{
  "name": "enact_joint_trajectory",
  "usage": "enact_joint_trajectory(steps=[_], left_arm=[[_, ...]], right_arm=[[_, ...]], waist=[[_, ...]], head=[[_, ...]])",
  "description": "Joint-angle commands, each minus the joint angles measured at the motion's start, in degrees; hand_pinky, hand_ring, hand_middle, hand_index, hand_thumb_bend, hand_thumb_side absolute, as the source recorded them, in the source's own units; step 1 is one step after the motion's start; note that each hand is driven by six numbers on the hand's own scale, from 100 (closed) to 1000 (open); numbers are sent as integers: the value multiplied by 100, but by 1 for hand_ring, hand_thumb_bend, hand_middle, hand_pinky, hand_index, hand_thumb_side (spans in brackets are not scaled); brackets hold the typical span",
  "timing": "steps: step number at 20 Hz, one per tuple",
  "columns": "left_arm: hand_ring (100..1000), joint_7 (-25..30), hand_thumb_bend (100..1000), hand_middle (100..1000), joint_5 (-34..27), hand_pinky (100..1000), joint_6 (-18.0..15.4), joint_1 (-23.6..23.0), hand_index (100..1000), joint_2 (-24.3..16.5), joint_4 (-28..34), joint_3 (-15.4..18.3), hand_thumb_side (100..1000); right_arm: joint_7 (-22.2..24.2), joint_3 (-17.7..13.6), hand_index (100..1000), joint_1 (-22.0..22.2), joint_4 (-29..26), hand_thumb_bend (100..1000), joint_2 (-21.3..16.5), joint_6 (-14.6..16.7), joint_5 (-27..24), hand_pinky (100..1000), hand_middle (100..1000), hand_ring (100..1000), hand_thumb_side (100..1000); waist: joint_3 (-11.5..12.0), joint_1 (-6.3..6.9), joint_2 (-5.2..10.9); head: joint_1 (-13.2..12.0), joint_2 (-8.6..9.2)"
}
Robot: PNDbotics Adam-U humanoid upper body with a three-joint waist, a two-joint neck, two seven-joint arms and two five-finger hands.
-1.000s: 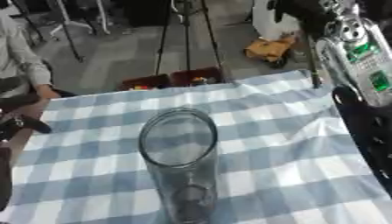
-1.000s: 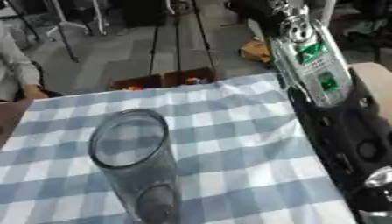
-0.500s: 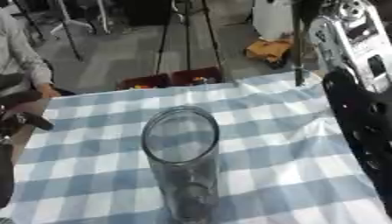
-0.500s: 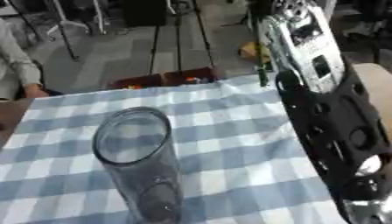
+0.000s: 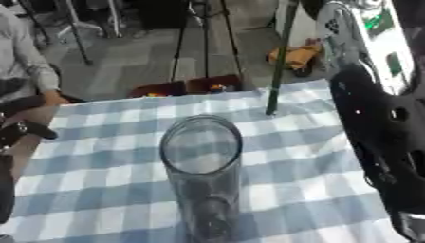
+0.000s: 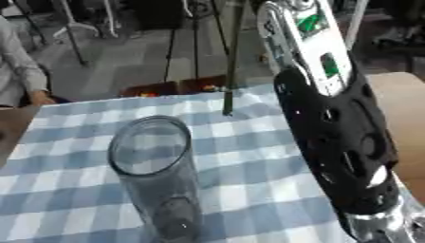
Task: Arrange flowers into the vase.
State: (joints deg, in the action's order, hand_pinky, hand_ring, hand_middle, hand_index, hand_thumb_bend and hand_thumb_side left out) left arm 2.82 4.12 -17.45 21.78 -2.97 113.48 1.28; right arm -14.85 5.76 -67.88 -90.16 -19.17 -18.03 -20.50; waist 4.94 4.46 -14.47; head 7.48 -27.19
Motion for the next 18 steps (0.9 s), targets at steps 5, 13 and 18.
enact_joint_trajectory(steps=[5, 13, 18], left_arm=[[736, 30, 100, 779, -7, 480, 3, 69, 860, -41, 111, -29, 1000], [732, 54, 100, 779, -4, 479, 16, 65, 860, -45, 111, -31, 1000], [732, 68, 100, 779, -10, 479, 21, 71, 860, -44, 111, -41, 1000]], right_arm=[[112, 48, 100, -148, -241, 100, 66, 281, -184, 207, 100, 329, 209], [327, 112, 100, -191, -164, 100, 13, 380, -110, 212, 100, 333, 209], [206, 103, 100, -312, -142, 100, 132, 267, -242, 210, 100, 329, 210]], waist=[[27, -25, 107], [21, -43, 95], [54, -52, 111]], head=[[22, 46], [4, 58], [19, 63]])
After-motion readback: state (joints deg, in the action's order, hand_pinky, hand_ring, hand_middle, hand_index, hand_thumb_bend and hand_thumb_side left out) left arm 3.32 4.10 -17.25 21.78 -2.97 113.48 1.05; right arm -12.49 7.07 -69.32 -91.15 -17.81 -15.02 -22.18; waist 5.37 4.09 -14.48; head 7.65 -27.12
